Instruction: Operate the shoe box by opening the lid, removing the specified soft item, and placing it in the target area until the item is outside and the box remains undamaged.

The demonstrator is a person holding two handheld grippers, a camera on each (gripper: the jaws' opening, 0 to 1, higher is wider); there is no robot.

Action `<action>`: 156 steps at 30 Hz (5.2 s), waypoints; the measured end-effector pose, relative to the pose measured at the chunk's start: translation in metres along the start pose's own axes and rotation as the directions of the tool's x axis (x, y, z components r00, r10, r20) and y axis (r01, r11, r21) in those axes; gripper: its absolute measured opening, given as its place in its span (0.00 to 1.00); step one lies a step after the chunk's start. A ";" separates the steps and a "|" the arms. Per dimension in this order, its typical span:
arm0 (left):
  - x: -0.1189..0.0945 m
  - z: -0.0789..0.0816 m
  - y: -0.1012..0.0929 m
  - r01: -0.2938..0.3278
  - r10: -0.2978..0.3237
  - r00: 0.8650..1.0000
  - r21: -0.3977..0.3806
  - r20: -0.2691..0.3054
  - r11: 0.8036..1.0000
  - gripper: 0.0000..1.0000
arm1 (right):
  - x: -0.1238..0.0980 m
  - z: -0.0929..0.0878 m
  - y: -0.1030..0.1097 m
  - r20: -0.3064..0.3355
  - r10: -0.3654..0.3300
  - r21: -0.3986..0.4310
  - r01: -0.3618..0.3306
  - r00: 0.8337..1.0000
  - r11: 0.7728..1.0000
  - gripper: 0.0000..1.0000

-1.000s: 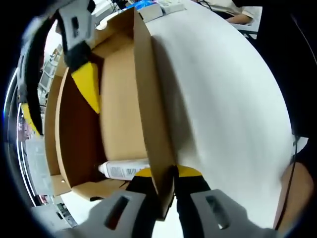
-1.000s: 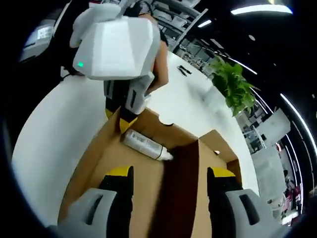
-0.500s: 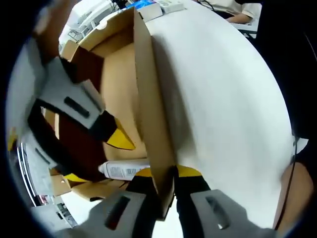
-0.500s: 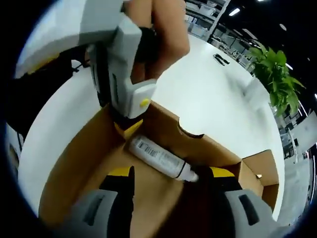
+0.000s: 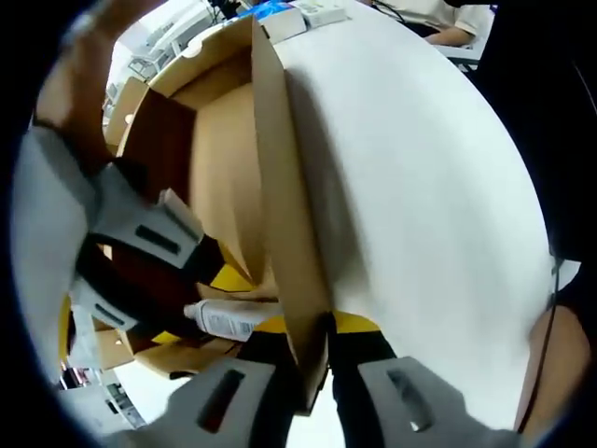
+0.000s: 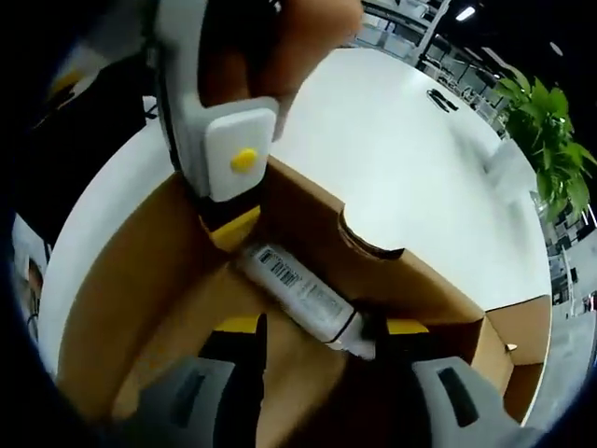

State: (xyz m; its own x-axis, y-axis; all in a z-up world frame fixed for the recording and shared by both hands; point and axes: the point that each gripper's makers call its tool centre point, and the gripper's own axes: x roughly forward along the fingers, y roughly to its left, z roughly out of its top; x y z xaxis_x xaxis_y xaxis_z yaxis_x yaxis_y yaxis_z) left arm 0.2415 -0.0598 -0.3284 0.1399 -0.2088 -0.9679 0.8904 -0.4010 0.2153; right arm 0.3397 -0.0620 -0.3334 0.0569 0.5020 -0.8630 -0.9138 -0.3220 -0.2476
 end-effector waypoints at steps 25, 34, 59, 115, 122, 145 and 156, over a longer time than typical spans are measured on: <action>0.000 -0.013 0.017 -0.001 0.001 1.000 -0.005 0.002 1.000 0.09 | 0.004 -0.008 0.006 -0.039 0.044 0.055 -0.042 0.998 0.998 0.41; 0.000 -0.012 0.014 -0.001 0.001 1.000 -0.007 -0.002 1.000 0.09 | 0.001 -0.014 0.012 -0.033 0.058 0.088 -0.055 0.998 0.995 0.30; -0.001 -0.012 0.014 -0.001 0.001 1.000 -0.007 -0.004 1.000 0.09 | -0.029 -0.053 0.044 -0.004 -0.069 0.420 0.064 0.998 0.905 0.21; 0.000 -0.014 0.010 -0.004 0.003 1.000 -0.044 -0.019 0.999 0.09 | -0.045 -0.077 0.052 0.040 -0.270 0.652 0.180 0.962 0.736 0.26; -0.001 -0.014 0.010 -0.004 0.003 1.000 -0.043 -0.022 0.999 0.09 | -0.044 -0.073 0.055 0.035 -0.271 0.630 0.189 0.962 0.753 0.22; 0.000 -0.014 0.010 -0.007 0.006 1.000 -0.044 -0.029 0.999 0.10 | -0.047 -0.080 0.048 -0.051 -0.386 0.602 0.337 0.921 0.724 0.21; 0.000 -0.016 0.012 -0.010 0.008 0.999 -0.045 -0.038 0.999 0.10 | -0.054 -0.092 0.040 -0.125 -0.432 0.564 0.422 0.893 0.710 0.21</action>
State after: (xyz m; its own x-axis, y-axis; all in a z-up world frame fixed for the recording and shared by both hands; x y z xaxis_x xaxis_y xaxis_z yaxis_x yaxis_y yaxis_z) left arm 0.2588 -0.0500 -0.3278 0.1635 -0.1780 -0.9703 0.9077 -0.3582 0.2187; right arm 0.3370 -0.1762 -0.3373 0.4961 0.4872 -0.7187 -0.8512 0.4360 -0.2921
